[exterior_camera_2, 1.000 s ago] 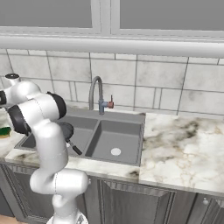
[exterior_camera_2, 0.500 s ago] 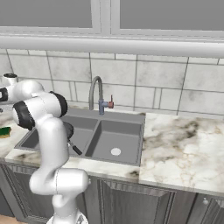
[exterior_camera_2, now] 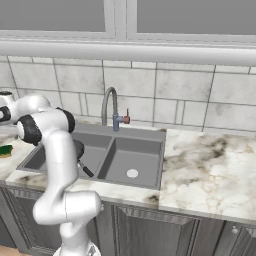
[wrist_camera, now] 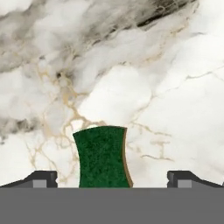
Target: Pick the pan and sponge and place them into the sink. Then turn on the water.
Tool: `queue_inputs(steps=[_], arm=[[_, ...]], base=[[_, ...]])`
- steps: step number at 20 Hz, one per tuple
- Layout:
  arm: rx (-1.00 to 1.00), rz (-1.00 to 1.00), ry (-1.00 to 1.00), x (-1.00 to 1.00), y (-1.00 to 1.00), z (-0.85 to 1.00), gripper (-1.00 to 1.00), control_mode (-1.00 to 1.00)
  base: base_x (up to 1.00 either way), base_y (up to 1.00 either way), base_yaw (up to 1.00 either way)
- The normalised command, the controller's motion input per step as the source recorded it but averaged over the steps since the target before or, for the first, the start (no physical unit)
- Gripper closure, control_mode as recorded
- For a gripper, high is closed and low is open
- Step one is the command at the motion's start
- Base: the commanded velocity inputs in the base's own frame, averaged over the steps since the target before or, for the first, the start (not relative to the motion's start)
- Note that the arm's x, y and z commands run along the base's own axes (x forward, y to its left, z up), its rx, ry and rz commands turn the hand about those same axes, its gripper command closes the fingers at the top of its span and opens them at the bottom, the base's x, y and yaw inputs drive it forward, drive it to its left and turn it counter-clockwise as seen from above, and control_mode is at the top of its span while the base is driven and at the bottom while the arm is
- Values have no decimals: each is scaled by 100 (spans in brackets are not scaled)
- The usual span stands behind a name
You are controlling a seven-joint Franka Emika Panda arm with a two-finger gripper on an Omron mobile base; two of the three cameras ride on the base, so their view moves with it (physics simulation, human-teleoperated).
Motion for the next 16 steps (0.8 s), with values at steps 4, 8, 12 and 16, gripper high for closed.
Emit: queue_inputs(steps=[4,8,12,16], arm=[[-14,12,0,0,23,-37,-100,-100],[-8,10,0,-1,23,-23,-100,-100],[-4,10,0,-9,22,-20,-100,-100],[-9,9,0,-20,7,-27,-100,-100]], base=[[0,0,0],[0,0,0],[0,0,0],[0,0,0]])
